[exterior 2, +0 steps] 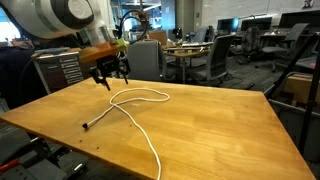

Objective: Tie a knot

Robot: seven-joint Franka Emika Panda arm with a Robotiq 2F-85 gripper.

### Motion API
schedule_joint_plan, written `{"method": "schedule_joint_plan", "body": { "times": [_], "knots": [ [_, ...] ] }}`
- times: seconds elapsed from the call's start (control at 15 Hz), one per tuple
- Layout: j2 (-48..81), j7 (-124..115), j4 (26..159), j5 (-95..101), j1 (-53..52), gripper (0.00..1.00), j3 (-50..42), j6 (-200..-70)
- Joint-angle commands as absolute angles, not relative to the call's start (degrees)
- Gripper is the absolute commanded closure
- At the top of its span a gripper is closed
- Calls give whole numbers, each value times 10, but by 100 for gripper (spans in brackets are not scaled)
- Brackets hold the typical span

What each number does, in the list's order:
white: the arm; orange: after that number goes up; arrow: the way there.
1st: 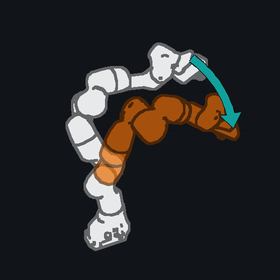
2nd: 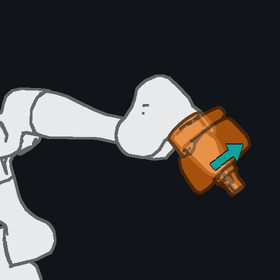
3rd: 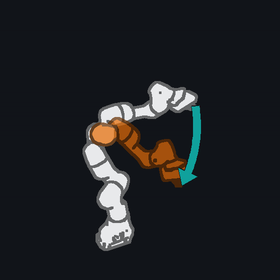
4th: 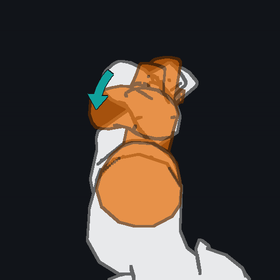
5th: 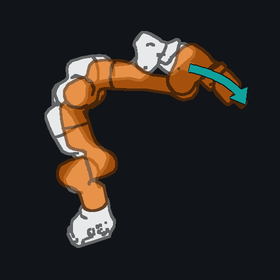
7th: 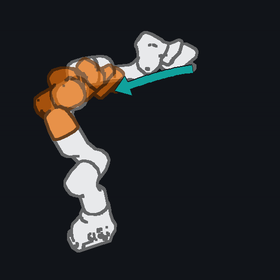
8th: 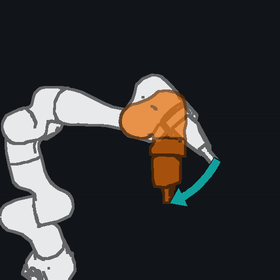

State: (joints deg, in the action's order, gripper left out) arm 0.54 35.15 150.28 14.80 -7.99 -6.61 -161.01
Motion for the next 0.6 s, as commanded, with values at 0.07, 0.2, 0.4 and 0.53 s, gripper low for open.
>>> {"method": "schedule_joint_plan", "body": {
  "times": [0.07, 0.2, 0.4, 0.53],
  "knots": [
    [-7, 492, 1511, -47, -57, 0, -9, -1479],
    [-6, 506, 1501, -66, -49, 0, -6, -1402],
    [4, 491, 1505, -57, -46, 0, -1, -1396],
    [4, 498, 1502, -59, -41, 0, -2, -1383]
  ]
}}
